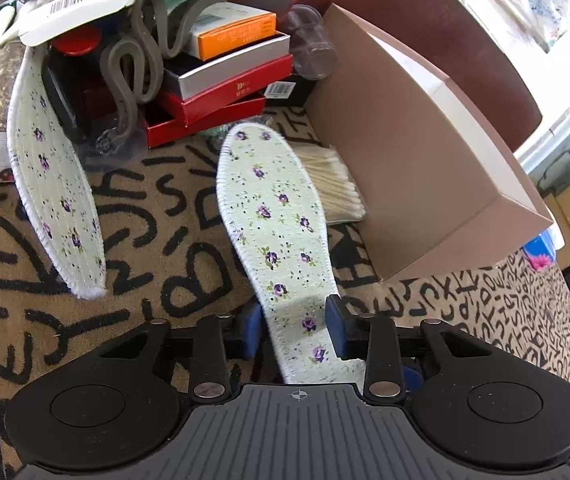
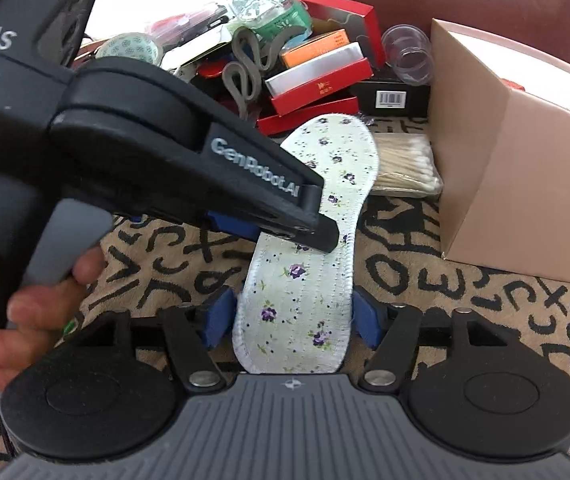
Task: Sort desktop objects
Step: 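Lift the insole with the left tool and carry it over the box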
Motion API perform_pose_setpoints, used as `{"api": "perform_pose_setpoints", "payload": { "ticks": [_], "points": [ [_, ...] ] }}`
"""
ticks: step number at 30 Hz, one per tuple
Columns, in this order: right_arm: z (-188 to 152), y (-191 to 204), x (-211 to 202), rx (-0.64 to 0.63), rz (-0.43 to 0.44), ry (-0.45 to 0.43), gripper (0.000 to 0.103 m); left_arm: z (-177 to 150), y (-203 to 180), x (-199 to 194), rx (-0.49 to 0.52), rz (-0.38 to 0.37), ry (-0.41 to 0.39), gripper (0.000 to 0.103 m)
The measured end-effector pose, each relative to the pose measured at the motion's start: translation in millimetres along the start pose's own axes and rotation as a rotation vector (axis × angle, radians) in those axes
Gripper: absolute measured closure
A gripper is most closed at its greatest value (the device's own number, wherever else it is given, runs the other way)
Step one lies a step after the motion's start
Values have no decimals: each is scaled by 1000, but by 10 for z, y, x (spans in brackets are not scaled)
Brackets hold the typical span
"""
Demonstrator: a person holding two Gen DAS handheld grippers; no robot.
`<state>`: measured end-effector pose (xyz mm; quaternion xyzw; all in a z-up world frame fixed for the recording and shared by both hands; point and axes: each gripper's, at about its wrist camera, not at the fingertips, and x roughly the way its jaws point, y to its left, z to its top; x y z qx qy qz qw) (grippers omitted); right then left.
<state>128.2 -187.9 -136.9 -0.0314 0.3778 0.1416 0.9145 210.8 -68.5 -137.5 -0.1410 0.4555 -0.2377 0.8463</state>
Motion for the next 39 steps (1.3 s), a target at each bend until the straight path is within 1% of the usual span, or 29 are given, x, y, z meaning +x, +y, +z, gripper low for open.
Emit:
{"api": "perform_pose_setpoints", "payload": {
  "ticks": [4, 6, 8, 9, 12, 14, 18, 24, 29, 34, 39],
  "points": [
    [29, -11, 19, 12, -22, 1, 32, -21, 24, 22, -5, 5, 14, 55],
    [27, -18, 39, 14, -13, 7, 32, -38, 19, 6, 4, 5, 15, 56],
    [8, -16, 28, 10, -13, 12, 38, -53, 7, -18, 20, 14, 16, 57],
    [5, -18, 21, 10, -13, 14, 39, -63, 13, -36, 20, 13, 19, 58],
    [4, -26, -32, 21, 0, 15, 40, -69, 8, -91, 10, 10, 16, 64],
    [1, -12, -87, 17, 0, 8, 40, -81, -25, -160, 19, 12, 2, 63],
    [41, -8, -275, 27, 18, -35, 40, -73, -142, -363, 42, 15, -32, 63],
    [193, -2, -685, -9, 6, -136, 40, 25, -481, -732, 107, 10, -130, 63],
    [361, -108, -1021, -12, -16, -226, 40, 202, -796, -937, 155, -39, -184, 63],
    [532, -314, -1255, -14, -70, -290, 40, 453, -1161, -940, 211, -74, -218, 63],
    [720, -622, -1357, -1, -111, -322, 40, 761, -1421, -776, 228, -134, -200, 63]
  ]
}}
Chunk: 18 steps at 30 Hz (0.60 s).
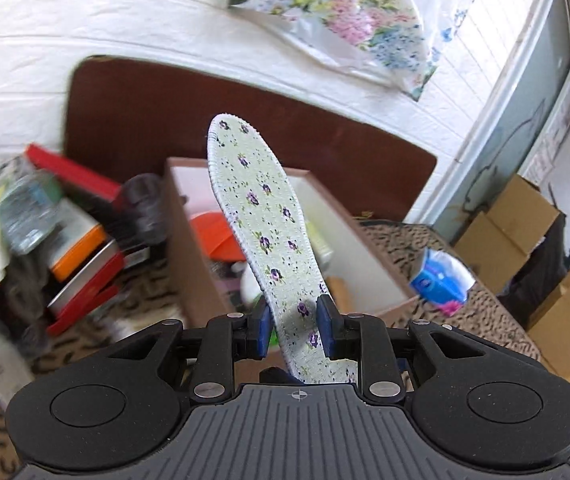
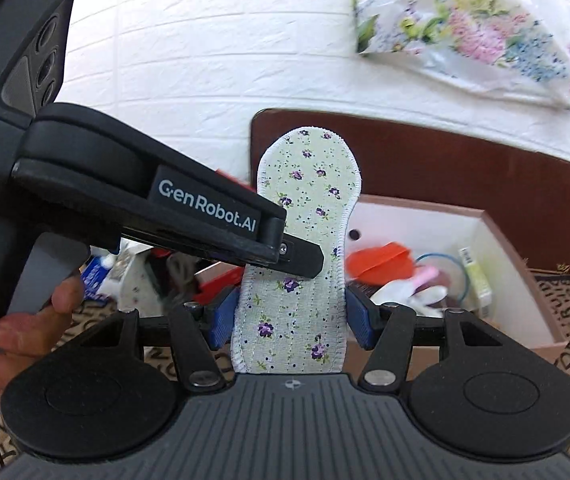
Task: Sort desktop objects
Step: 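Lift the insole with the left tool and carry it over the box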
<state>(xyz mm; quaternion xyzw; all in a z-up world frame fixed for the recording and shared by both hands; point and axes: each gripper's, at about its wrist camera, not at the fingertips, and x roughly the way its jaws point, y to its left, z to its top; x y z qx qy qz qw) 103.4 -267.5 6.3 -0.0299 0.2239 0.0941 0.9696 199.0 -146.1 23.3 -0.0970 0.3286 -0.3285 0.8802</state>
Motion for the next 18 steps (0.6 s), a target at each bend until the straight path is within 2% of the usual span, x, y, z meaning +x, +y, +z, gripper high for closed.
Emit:
{"api": "perform_pose_setpoints", "payload": {
  "ticks": [8, 14, 18],
  "points": [
    [230, -587, 214, 30, -47, -21, 40, 393, -200, 575, 18, -86, 7, 63],
    [298, -997, 459, 37, -72, 11, 40, 605, -248, 1104, -15, -137, 47, 63],
    [257, -1252, 654, 50, -79, 45, 40, 641, -273, 1458, -12, -143, 81, 63]
  ]
}}
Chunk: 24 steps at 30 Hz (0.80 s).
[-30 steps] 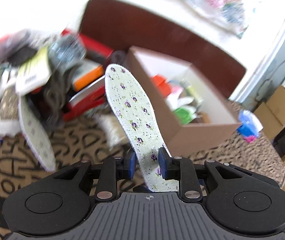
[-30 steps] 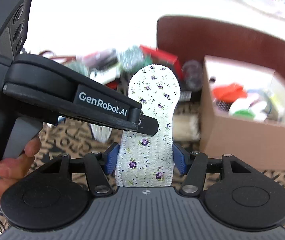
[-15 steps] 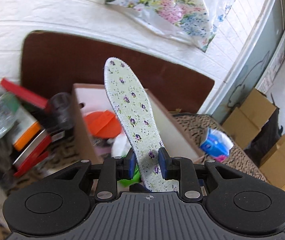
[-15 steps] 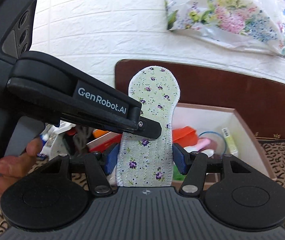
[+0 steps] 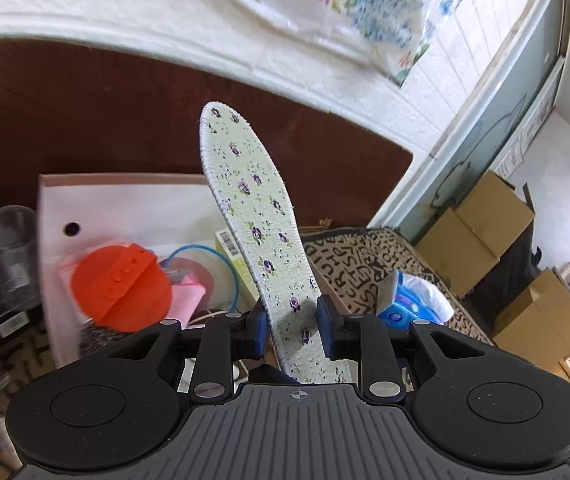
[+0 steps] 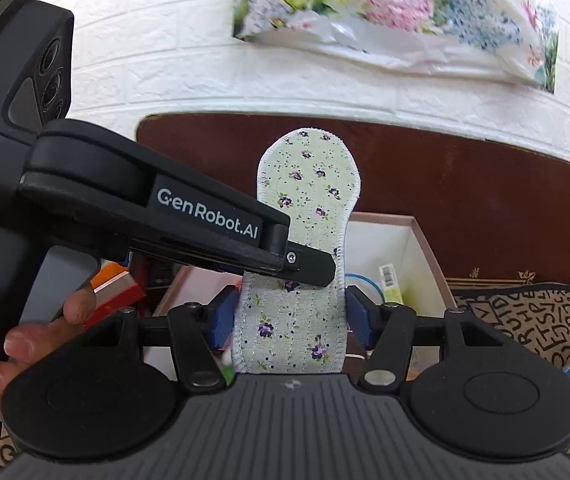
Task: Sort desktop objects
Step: 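Lift the insole with the left tool and carry it over the box, then open the left tool to release the insole into the box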
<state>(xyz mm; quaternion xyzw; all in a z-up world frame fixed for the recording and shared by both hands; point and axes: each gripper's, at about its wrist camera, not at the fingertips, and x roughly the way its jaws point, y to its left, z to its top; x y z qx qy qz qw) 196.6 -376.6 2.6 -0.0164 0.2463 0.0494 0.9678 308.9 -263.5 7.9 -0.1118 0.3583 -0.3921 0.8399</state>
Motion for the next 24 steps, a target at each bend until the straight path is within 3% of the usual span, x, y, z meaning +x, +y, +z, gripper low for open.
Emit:
{"api": "perform_pose_setpoints", "payload": {
  "ticks": [7, 11, 17, 20, 21, 22, 24],
  "points": [
    [-153, -299, 348, 31, 4, 72, 40, -37, 193, 565, -42, 0, 85, 63],
    [-206, -352, 503, 28, 28, 103, 45, -91, 304, 843, -54, 11, 149, 64],
    [-289, -361, 732, 11, -1, 172, 44, -129, 441, 1039, -91, 37, 179, 63],
    [-312, -392, 785, 24, -21, 189, 32, -119, 512, 1018, -132, 61, 170, 30],
    [-317, -394, 792, 25, -32, 191, 23, -118, 534, 997, -148, 57, 160, 18],
    [-323, -391, 792, 25, -48, 189, 18, -116, 548, 951, -163, 58, 143, 10],
    [-320, -384, 797, 21, -80, 196, 9, -102, 548, 868, -179, 66, 126, 4]
  ]
}}
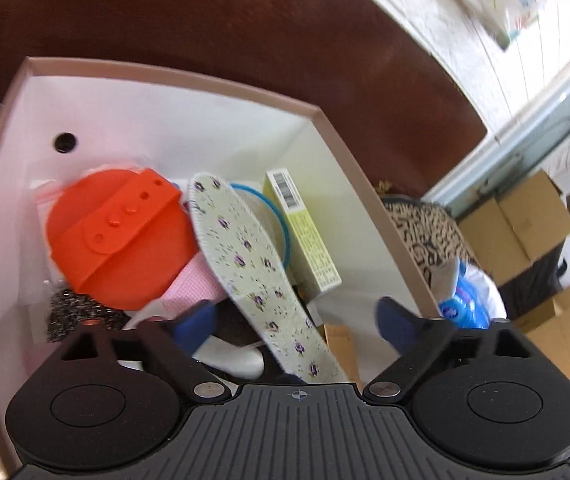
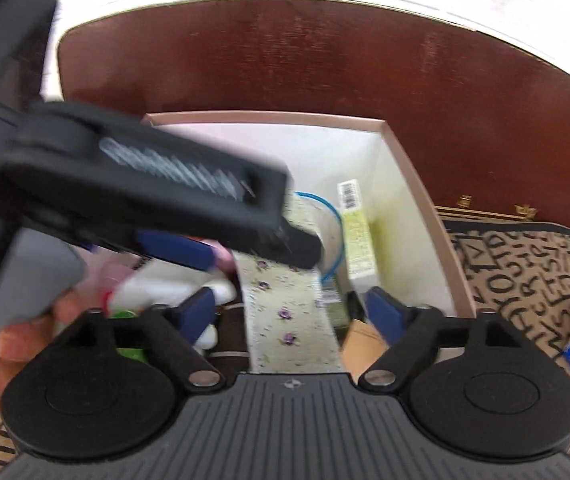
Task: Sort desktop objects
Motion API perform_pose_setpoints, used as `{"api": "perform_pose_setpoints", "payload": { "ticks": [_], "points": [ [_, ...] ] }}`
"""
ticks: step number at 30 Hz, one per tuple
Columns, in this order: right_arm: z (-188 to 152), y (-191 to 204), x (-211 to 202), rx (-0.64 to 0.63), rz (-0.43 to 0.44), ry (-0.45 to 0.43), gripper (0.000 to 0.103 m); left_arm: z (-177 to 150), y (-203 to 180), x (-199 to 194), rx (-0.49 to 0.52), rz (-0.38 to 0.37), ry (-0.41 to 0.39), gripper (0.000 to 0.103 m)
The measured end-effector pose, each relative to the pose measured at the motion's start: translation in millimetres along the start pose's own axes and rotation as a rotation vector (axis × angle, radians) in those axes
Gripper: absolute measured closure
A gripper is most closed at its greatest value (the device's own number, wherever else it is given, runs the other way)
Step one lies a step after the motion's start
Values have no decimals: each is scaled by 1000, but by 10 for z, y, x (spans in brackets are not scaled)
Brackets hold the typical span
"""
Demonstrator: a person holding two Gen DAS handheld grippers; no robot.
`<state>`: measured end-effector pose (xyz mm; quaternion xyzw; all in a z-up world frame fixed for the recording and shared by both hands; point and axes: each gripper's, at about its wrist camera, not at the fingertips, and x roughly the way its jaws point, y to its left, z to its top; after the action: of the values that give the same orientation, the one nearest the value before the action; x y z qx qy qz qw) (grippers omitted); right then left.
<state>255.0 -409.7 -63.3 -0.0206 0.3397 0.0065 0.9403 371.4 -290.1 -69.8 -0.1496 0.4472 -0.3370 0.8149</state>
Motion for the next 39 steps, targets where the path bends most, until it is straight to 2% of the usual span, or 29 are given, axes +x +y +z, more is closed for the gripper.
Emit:
{"api": "perform_pose_setpoints", "payload": {
  "ticks": [3, 9, 14, 26, 30, 39],
  "points": [
    [-11, -9, -30, 20, 0, 5, 2, -5, -29, -125, 11, 0, 8, 0],
    [10, 69, -153, 42, 3, -6, 0, -141, -153, -365, 91, 46, -1, 0],
    [-13, 159, -307, 47, 4, -23, 0, -290, -257, -559, 170, 89, -39, 0],
    [0, 409, -843, 43, 11, -92, 0, -567, -351, -1075, 143, 91, -89, 0],
    [-24, 561, -1006, 28, 9, -115, 0, -697, -359, -1289, 159, 114, -119, 0],
    [-195, 1057, -1325, 8, 74, -141, 0, -1150, -230, -1926, 158, 195, -219, 0]
  ]
}}
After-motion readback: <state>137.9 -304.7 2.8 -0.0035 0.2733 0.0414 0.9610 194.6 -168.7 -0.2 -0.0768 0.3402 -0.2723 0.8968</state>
